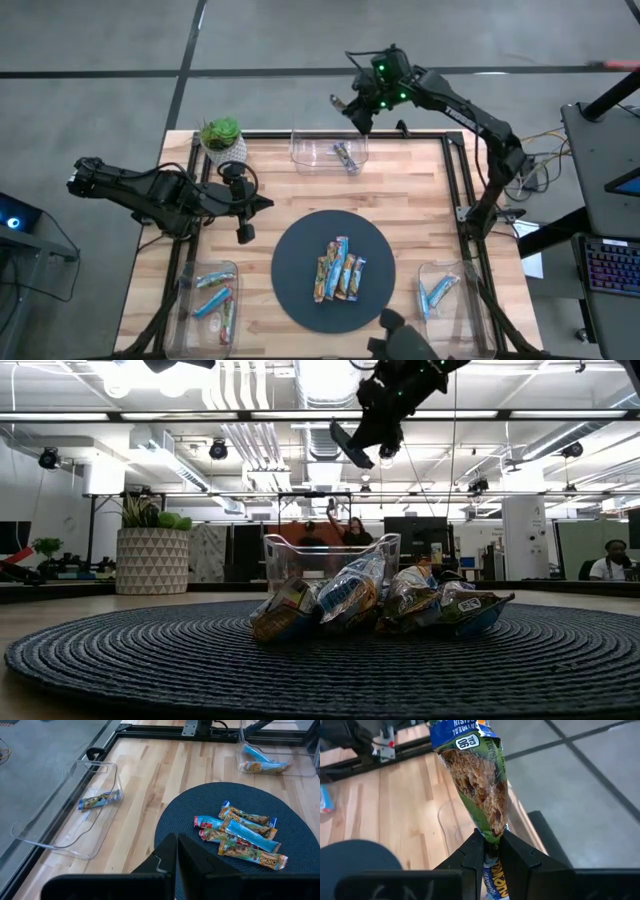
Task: Pick and place Granola Bars by type
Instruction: Put the blue granola bar into the top transparent bin
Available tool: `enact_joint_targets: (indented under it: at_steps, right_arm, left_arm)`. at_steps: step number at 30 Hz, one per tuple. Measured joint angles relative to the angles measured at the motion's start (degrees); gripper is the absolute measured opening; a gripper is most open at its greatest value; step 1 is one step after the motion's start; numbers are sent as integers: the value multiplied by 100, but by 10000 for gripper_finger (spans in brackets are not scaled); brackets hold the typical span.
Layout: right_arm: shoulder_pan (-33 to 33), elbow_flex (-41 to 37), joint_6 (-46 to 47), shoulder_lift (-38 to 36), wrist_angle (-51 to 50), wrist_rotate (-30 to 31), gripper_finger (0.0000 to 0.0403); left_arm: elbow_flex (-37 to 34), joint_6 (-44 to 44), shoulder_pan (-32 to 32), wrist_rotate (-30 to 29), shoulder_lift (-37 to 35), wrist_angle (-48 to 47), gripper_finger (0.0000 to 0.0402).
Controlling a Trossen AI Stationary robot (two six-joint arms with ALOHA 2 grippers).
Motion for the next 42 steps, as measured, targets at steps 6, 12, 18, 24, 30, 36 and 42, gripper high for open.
enact_joint_targets:
  at_steps: [6,12,18,24,30,36,42]
  right_arm:
    - [0,0,1,243,-115,-44,47]
    - [38,0,-40,480,-337,-63,47]
    - [118,0,-63,690,-359,-87,47]
    - [230,0,-63,896,-355,-108,47]
    - [332,0,-14,1219,-353,-105,47]
    - [381,0,3,1505,-336,-102,47]
    - [407,0,50,1696,-331,-76,47]
  left_arm:
    - [0,-17,1,0,0,-1,0]
    - [0,-23,2,0,0,-2,0]
    - [0,-50,0,0,0,-2,0]
    - [0,-52,0,0,0,-2,0]
    - [0,-68,1,0,0,-2,0]
    - [0,-166,0,0,0,-2,0]
    - [0,-168,1,0,0,-3,0]
